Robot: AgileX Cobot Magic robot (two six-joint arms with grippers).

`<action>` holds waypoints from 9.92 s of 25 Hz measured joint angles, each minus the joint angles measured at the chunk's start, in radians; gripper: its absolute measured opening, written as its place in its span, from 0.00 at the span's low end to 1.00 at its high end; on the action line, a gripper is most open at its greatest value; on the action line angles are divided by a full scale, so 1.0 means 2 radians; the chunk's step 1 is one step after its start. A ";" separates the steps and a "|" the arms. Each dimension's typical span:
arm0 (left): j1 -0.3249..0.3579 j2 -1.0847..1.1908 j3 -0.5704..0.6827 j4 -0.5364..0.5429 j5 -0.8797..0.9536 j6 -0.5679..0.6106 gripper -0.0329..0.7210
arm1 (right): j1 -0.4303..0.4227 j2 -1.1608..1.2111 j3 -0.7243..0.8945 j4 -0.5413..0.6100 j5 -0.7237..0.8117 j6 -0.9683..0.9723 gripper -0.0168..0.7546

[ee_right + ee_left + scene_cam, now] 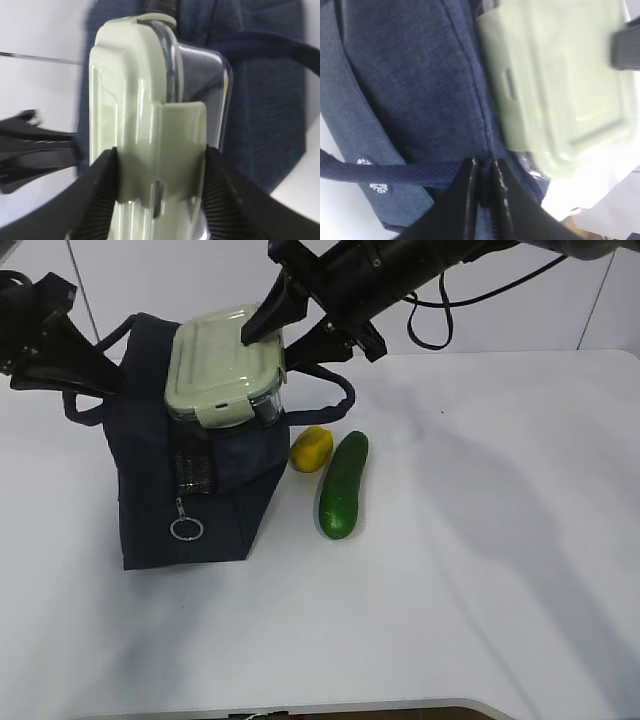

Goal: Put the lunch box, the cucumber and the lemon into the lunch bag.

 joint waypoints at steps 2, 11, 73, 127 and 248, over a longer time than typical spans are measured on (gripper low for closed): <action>0.000 0.000 0.000 -0.005 0.002 0.003 0.06 | 0.000 0.003 0.000 -0.010 0.000 0.003 0.53; 0.000 0.000 0.000 -0.036 0.023 0.017 0.06 | 0.025 0.004 0.000 -0.084 -0.016 0.028 0.53; 0.000 0.000 0.000 -0.031 0.058 0.026 0.06 | 0.108 0.052 -0.007 -0.088 -0.074 -0.046 0.58; 0.048 -0.065 0.064 0.046 0.050 0.031 0.06 | 0.087 -0.035 0.000 -0.509 0.054 0.180 0.58; 0.048 -0.065 0.066 -0.029 0.038 0.055 0.06 | 0.086 -0.019 -0.092 -0.409 0.052 0.214 0.49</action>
